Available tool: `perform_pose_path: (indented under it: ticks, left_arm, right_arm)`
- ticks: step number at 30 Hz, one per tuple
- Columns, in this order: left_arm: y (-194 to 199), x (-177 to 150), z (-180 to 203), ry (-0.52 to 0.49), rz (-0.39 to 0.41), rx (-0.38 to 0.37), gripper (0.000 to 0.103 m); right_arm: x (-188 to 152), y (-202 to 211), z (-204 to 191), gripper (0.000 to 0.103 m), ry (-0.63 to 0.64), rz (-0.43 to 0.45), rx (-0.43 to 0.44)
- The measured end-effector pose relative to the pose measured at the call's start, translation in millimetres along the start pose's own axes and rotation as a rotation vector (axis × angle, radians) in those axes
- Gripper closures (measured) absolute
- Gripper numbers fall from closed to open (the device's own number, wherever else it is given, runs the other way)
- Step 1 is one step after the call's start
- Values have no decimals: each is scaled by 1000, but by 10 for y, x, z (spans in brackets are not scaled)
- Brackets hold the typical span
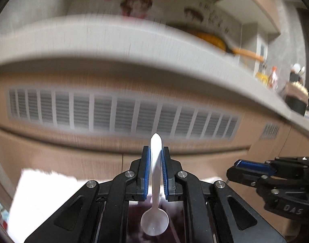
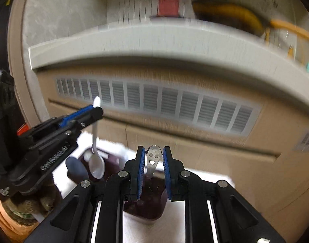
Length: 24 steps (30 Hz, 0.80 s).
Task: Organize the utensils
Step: 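Open both tools over the caddy to drop both spoons inside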
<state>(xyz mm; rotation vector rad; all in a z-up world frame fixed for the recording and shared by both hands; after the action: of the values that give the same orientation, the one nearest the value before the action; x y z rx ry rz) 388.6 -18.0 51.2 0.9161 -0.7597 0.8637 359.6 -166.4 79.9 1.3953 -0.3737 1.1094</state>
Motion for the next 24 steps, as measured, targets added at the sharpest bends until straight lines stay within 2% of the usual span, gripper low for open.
perform_pose_path:
  ticks: [3,5,9,10,12,15,19,21,24]
  left_arm:
    - [-163,-117,-185,60,-94,34,89]
    - [-153,-112,-297,114,-127,39,85]
    - [127,-153,-384,122,-118,58,67]
    - [203,-175,-373,104,-119,59,58]
    - [360,-245,-306,56,-133,63,51]
    - [604,-463,-166,-47,-185,48,45]
    - [857,-972,120,-207,-329,-35,30]
    - [916,-1239,280,-292,-410,-67,30]
    - [1032,-1636,495,-387,-497,-107,30]
  right_arm:
    - [-163,-172,2,84,-29,-60,64]
    - [-241,-198,16,78,-51,-79,89]
    - [-396,-6,79,68,-52,-68,33]
    - [-446,57,94,65,-52,-68,24]
    - [-573,182,112,55,-49,-75,-3]
    - [-800,307,71,54,-40,-108,-18]
    - [-1242,490,33,50,-55,-169,-29]
    - [-1498,592,22,41,-70,-198,-41]
    - [-1828,729,-10,39,-80,-231,-55]
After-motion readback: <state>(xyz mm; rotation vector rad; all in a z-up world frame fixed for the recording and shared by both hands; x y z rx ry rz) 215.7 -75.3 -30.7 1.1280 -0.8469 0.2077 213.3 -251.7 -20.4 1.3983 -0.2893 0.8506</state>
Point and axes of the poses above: each gripper's, at about its wrist camera, not at the fingertips, and y roughly against the way its jaws point, z to its right, x to its top, the point moved 1 cm from there along -y, roughly the way its jaws point, and after that the axes turned 12 degrees about y, right-handed, at the moved point
